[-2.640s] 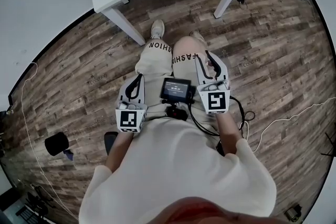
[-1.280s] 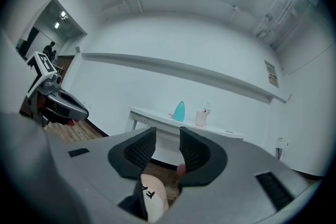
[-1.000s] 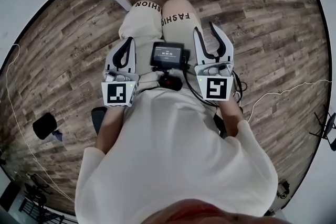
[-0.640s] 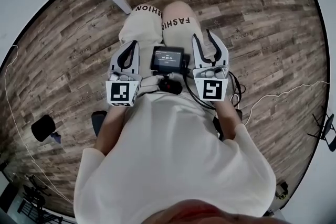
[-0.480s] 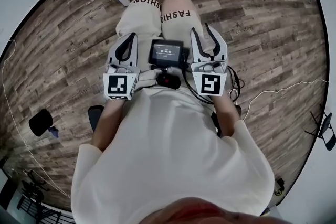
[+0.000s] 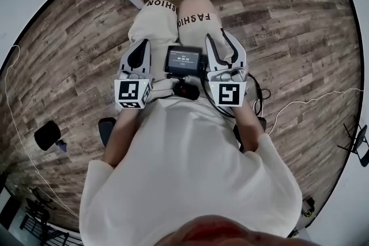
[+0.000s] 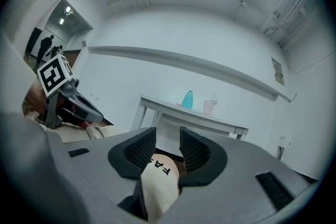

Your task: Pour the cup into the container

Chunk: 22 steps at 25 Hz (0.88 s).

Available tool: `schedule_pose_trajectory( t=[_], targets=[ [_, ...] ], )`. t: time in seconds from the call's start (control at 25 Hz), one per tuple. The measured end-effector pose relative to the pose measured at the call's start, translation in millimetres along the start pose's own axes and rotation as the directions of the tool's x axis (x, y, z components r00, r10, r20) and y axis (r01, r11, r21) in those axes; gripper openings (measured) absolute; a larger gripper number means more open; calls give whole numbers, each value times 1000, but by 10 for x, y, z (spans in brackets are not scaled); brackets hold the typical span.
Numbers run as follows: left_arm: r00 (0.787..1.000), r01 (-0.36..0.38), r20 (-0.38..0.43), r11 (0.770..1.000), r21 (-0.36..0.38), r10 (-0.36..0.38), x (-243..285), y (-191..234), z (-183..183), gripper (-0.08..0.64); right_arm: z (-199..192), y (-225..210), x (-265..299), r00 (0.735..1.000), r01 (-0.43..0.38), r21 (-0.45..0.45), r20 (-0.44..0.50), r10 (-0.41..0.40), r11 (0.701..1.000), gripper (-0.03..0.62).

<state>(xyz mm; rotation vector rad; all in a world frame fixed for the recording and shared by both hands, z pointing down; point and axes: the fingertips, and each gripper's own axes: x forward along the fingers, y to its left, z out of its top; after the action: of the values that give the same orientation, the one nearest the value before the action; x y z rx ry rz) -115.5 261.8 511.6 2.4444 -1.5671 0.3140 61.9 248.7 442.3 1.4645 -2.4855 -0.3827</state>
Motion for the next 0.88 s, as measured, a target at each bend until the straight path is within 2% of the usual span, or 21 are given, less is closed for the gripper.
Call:
schedule_pose_trajectory(
  t=[0.12,0.28,0.4,0.56,0.72,0.88],
  targets=[
    [1000,0,-7,1000,-10,0,22,10,-37,12,-2,0,3,1000,2,2,3,-2,1000,127],
    [1000,6,-20,1000,-17,-6,27,-20,-80,12,42,-17,-12,999,30,75,39,-33,997,127],
    [1000,3,-26,1000,-15,-4,29,-3,-62,12,-2,-1,21,1000,-3,24,1,3,1000,127],
    [1000,4,-31,1000,-29,-4,29,-8,-101,12,-72,14,7,999,-18,7,-42,18,1000,127],
    [1000,4,-16,1000,-25,-5,37,7,-77,12,21,-53,44,1000,9,32,13,-9,999,127],
    [1000,0,-20,1000,-27,-1,20,-8,-109,11,7,-101,34,1000,20,40,16,-20,999,127]
  ],
)
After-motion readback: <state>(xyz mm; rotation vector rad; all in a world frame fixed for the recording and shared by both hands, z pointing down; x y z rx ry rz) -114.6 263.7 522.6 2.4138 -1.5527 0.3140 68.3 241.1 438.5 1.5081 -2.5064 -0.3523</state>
